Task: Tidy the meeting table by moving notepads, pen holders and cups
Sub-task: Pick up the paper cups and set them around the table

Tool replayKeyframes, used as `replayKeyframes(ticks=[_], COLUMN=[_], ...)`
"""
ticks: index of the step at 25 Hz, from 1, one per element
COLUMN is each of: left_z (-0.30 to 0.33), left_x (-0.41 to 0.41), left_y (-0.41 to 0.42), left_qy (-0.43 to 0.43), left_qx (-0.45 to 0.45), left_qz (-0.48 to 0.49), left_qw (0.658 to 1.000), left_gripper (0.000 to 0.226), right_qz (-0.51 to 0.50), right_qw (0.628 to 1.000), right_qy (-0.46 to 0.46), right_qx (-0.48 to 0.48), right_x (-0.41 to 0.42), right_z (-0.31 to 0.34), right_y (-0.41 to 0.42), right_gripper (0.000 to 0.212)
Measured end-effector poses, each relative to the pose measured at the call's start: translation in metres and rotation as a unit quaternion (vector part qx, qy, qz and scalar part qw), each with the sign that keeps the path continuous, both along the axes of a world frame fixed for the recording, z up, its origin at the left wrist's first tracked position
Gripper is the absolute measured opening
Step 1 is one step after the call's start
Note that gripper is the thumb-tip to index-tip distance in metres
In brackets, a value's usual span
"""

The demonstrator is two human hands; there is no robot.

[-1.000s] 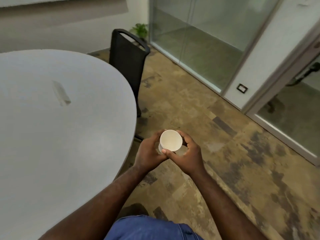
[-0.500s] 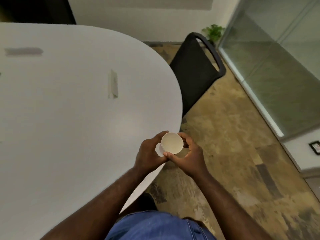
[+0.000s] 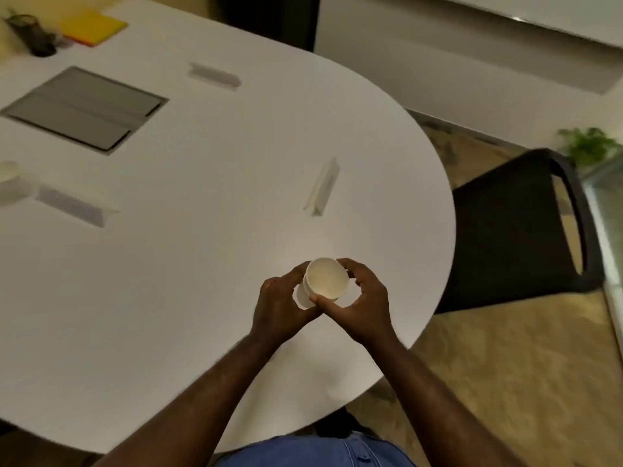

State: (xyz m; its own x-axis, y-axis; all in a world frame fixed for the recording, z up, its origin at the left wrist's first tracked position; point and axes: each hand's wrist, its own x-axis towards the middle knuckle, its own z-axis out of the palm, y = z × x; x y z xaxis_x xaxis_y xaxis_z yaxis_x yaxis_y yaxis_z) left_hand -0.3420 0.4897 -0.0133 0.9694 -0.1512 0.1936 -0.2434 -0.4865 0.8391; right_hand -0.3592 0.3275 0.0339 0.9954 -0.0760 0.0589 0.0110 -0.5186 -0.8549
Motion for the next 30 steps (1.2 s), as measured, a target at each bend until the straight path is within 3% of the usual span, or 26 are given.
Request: replayKeyframes(ticks=[9, 18, 23, 30], left_z=[-0.017, -0.021, -0.020, -0.015], left_x=[0.033, 0.005, -0.011, -0.020], left_y=[-0.001, 0.001, 0.004, -0.001], left_qy=[0.071, 0.095, 0.094, 0.088], left_qx=[0.023, 0.014, 0.008, 0.013], left_qz=[0.225, 0.364, 0.406, 0.404], left_qw=[0.971, 0.927, 0.909, 0.911], left_gripper=[0.069, 0.072, 0.073, 0.072], right_qz=[0.107, 0.112, 0.115, 0.149], right_qw=[0.990, 0.993, 0.990, 0.982], right_qy=[-0.061, 0.038, 0.084, 0.112], right_qx=[0.075, 0.017, -0.014, -0.040], right_x=[0.143, 0.230, 0.233, 0.238], right_z=[0.025, -0.058, -0.110, -0.139], right_y=[-0.010, 0.000, 0.002, 0.000], right_gripper=[0.064, 0.077, 0.082, 0.086])
